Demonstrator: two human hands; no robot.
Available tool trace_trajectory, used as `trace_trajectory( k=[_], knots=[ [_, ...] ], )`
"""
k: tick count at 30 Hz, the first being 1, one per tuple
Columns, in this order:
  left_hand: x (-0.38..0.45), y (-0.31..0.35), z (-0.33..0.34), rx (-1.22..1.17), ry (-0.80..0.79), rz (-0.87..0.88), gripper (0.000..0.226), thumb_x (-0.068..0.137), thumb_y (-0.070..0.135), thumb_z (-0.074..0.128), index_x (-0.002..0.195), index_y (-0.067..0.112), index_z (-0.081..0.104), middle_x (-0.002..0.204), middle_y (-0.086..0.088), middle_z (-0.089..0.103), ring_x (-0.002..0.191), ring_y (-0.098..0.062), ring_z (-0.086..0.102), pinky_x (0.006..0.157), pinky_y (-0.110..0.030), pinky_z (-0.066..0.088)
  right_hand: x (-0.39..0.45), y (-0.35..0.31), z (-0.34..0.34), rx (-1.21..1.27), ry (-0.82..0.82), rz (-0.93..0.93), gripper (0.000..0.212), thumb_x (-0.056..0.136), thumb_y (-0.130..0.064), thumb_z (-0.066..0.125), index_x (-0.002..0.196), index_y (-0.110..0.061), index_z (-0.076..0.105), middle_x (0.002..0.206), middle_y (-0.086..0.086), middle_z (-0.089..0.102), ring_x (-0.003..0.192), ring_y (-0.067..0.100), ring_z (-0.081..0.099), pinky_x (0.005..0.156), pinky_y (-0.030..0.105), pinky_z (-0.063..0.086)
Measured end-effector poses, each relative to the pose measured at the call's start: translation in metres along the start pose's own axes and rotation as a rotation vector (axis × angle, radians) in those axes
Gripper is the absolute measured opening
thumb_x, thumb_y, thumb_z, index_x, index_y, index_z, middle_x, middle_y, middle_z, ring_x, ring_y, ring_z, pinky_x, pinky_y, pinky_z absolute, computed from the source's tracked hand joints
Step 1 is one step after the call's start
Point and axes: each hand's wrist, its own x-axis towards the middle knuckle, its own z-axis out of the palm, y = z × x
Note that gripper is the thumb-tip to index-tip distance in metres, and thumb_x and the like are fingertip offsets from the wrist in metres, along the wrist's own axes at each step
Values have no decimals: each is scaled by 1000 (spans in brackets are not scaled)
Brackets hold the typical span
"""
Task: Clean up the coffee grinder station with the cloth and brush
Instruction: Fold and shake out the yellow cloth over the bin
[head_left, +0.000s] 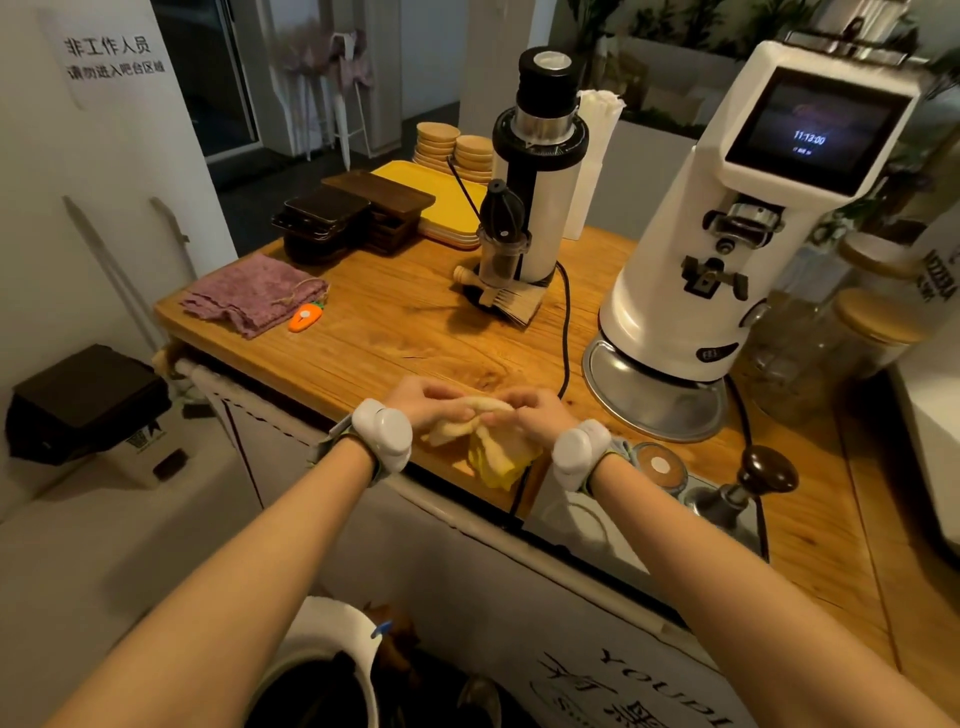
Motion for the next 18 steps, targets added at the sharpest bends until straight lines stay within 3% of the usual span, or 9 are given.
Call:
trace_trajectory(
  k=[3,5,7,9,11,13,15,18],
  knots=[
    [19,22,18,-201,146,-63,39,89,30,60,122,10,59,119,-10,61,111,-25,58,90,-38,53,7,-4,-29,71,127,-13,17,83,-17,68,100,-16,67,89,-3,63,89,14,56,73,22,47],
    [31,31,29,-236,169,-148,41,94,36,50,125,9,55,122,-12,60,109,-26,59,96,-42,51,11,-4,-45,88,249,-29,22,83,-16,68,104,-10,66,98,2,62,95,16,56,83,30,47],
    [43,36,43,-170,121,-176,44,95,37,48,127,8,52,106,-11,63,92,-23,60,87,-38,52,12,-1,-61,91,361,-43,26,84,-16,67,107,-6,65,100,5,62,96,17,56,82,29,47],
    [47,36,58,-136,75,-177,45,94,36,50,126,3,51,85,-6,61,74,-19,57,68,-31,50,12,4,-73,95,432,-18,28,84,-17,66,109,-6,65,105,9,64,98,20,57,87,35,48],
    [54,33,73,-92,19,-186,44,93,28,55,127,0,49,80,-6,60,64,-15,54,59,-26,45,12,12,-85,131,476,36,28,85,-19,65,111,-9,63,113,11,64,103,24,58,94,41,48],
    [60,30,85,15,-48,-189,44,86,17,65,125,1,52,94,-13,64,72,-19,59,67,-33,51,14,17,-94,169,508,90,30,85,-22,64,114,-12,61,116,11,62,108,28,58,98,45,48],
    [66,27,93,189,-76,-142,50,76,14,75,121,6,55,109,-16,65,94,-26,65,85,-39,55,17,22,-103,165,523,125,33,86,-25,63,116,-13,59,118,12,61,110,30,57,99,47,47],
    [71,28,97,306,-90,-91,57,66,10,81,117,11,57,108,-14,67,101,-27,65,88,-41,55,22,25,-111,169,521,142,35,86,-26,63,118,-13,57,120,13,60,112,31,57,100,49,46]
  ],
)
